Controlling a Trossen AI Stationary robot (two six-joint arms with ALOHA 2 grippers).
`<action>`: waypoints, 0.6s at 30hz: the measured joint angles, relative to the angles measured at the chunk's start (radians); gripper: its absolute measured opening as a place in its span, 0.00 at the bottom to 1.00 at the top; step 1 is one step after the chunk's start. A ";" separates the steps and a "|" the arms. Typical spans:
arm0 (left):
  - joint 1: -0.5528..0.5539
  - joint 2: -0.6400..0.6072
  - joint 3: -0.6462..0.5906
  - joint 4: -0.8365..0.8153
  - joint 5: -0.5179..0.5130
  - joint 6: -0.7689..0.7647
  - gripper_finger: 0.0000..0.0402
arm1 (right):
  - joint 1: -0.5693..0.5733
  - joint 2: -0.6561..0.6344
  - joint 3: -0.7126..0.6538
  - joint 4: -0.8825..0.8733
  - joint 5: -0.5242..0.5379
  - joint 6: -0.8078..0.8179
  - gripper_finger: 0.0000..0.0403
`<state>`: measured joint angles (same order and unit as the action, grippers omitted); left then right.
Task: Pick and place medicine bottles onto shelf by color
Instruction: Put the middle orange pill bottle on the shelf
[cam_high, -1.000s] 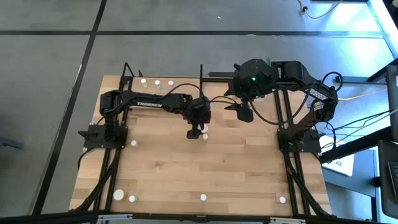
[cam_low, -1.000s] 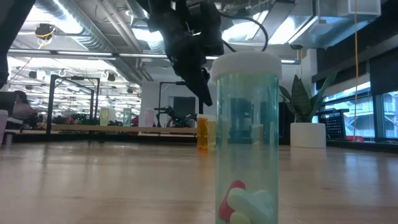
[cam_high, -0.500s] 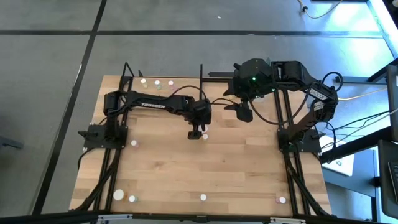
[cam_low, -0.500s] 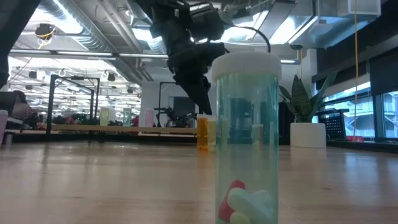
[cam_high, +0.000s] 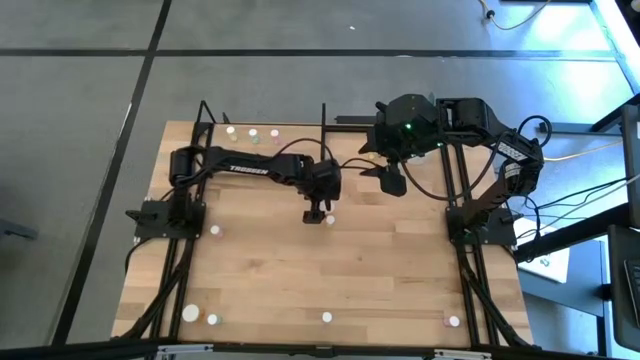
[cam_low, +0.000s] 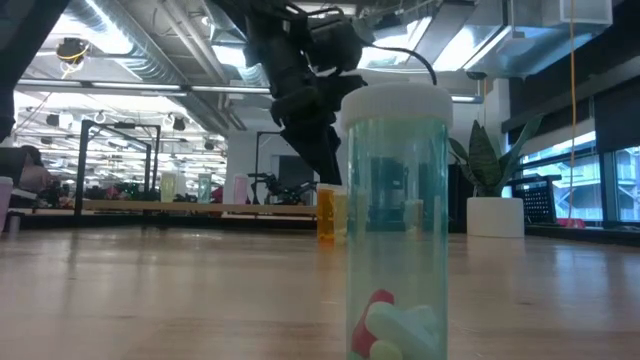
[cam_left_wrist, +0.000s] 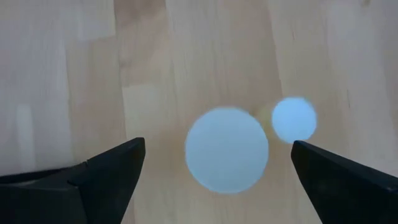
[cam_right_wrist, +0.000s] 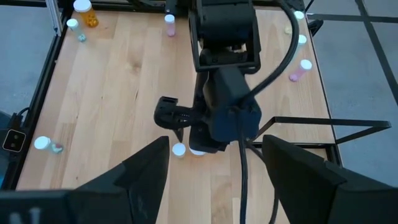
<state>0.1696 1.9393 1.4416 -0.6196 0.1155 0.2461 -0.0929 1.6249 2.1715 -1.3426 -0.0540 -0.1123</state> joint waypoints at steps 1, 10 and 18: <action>0.000 0.006 -0.001 -0.005 0.001 0.000 0.99 | 0.000 0.000 0.000 0.000 0.000 0.000 0.64; 0.000 0.035 -0.001 0.011 0.003 0.015 0.99 | 0.000 0.000 0.000 0.008 0.000 0.000 0.64; 0.000 0.053 -0.002 0.023 0.003 0.020 0.99 | 0.000 0.000 0.000 0.008 0.000 0.000 0.64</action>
<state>0.1699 1.9920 1.4401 -0.5969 0.1183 0.2657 -0.0929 1.6249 2.1715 -1.3342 -0.0540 -0.1123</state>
